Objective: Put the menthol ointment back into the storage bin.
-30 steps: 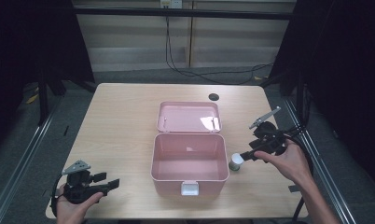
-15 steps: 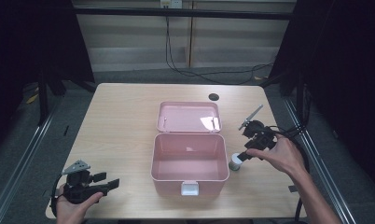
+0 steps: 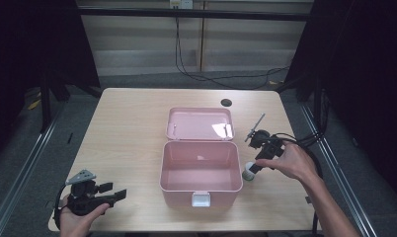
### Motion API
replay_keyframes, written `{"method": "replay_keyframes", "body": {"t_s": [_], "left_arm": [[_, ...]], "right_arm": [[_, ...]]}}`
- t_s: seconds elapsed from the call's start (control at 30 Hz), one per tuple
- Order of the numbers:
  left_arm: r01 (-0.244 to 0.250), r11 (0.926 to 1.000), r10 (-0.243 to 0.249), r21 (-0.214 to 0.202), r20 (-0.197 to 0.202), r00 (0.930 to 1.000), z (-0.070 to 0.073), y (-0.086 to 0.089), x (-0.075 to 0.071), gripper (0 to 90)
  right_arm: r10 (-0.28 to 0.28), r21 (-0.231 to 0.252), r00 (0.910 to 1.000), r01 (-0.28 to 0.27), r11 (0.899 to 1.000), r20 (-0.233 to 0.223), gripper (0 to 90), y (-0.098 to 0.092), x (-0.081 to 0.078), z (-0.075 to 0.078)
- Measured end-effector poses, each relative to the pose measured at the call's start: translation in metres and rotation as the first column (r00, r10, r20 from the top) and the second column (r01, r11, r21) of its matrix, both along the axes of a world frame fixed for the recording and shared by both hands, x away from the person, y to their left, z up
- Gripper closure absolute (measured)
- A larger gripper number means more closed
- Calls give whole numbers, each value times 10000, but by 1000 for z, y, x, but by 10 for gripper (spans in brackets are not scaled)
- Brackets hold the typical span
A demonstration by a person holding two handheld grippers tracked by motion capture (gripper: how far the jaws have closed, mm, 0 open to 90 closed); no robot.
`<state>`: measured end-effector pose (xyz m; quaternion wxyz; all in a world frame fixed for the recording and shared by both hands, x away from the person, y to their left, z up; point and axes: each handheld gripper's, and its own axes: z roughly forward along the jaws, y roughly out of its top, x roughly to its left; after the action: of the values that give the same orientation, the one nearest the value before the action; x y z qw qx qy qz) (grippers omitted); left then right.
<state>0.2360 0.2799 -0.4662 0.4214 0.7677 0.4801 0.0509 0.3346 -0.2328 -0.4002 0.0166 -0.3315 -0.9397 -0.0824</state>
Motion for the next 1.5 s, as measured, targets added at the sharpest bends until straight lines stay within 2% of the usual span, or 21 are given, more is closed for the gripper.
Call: {"method": "replay_keyframes", "body": {"t_s": [0.13, 0.2, 0.43, 0.47, 0.77, 0.93, 1.5], "left_arm": [[-13, 10000, 13, -19, -6, 10000, 0, 0, 0, 315], [2, 10000, -2, -24, 3, 10000, 0, 0, 0, 315], [-3, 10000, 3, -22, -11, 10000, 0, 0, 0, 315], [22, 10000, -22, -5, 5, 10000, 0, 0, 0, 315], [-23, 10000, 23, -18, -14, 10000, 0, 0, 0, 314], [-17, 10000, 17, -25, -12, 10000, 0, 0, 0, 314], [-28, 10000, 28, -15, -26, 10000, 0, 0, 0, 314]], "right_arm": [[62, -68, 9997, -64, 10000, -237, 456, 5, 3, -7], [139, -239, 9997, -144, 9996, -205, 458, 7, 4, -8], [265, -357, 9993, -275, 9990, -282, 477, 11, 7, -14], [281, -537, 9994, -292, 9981, -224, 468, 11, 8, -16], [284, -597, 9990, -304, 9978, -337, 471, 17, 9, -22], [355, -782, 9988, -380, 9962, -327, 484, 19, 10, -25], [275, -772, 9987, -307, 9965, -427, 505, 20, 10, -29]]}}
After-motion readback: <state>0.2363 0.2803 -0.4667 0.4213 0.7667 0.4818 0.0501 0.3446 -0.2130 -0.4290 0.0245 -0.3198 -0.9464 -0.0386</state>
